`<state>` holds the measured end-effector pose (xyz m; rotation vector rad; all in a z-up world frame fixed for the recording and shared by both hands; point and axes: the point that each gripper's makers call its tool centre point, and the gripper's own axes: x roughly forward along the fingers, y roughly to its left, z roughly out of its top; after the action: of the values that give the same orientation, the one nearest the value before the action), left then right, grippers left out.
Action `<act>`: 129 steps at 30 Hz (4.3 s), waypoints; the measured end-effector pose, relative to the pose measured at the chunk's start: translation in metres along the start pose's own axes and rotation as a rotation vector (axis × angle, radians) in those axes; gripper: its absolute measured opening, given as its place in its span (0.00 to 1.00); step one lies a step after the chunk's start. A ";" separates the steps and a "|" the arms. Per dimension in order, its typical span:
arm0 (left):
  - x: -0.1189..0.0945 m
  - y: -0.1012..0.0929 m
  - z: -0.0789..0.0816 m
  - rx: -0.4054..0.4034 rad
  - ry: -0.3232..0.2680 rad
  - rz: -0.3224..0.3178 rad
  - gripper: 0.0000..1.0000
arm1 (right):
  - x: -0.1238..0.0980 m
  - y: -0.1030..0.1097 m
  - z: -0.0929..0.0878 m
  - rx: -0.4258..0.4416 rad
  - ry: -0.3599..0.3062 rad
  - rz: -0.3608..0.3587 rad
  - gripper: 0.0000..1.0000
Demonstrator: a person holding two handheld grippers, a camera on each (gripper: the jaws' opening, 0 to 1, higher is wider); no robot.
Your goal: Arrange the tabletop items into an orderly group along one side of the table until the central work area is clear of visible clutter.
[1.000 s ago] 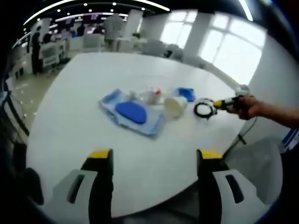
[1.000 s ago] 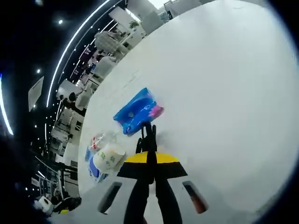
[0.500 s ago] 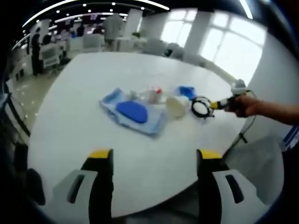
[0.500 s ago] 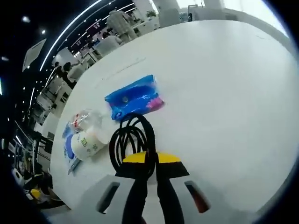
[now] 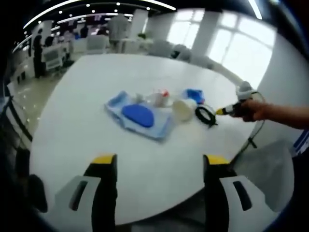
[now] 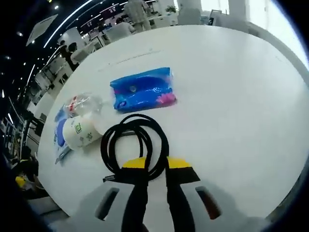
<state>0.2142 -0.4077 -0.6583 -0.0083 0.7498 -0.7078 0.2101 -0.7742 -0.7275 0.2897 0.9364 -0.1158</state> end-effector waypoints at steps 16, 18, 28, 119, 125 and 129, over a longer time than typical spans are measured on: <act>0.000 0.000 0.003 -0.001 -0.011 0.000 0.69 | 0.002 0.006 0.004 -0.015 -0.038 0.061 0.25; 0.000 0.000 0.003 -0.002 -0.011 -0.004 0.69 | -0.001 0.011 0.003 -0.013 -0.045 0.069 0.28; -0.001 -0.003 0.004 0.005 -0.022 -0.014 0.69 | -0.014 0.028 0.000 -0.044 -0.076 0.099 0.32; 0.221 -0.114 0.065 -0.286 0.063 -0.247 0.53 | -0.061 0.067 -0.062 -0.087 -0.095 0.201 0.56; 0.230 -0.108 0.067 -0.355 0.057 -0.211 0.37 | -0.061 0.068 -0.062 -0.085 -0.096 0.204 0.55; 0.234 -0.106 0.064 -0.364 0.073 -0.199 0.20 | -0.061 0.068 -0.062 -0.075 -0.094 0.207 0.54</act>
<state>0.3127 -0.6434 -0.7299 -0.3945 0.9483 -0.7545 0.1410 -0.6928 -0.6996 0.3071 0.8107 0.0953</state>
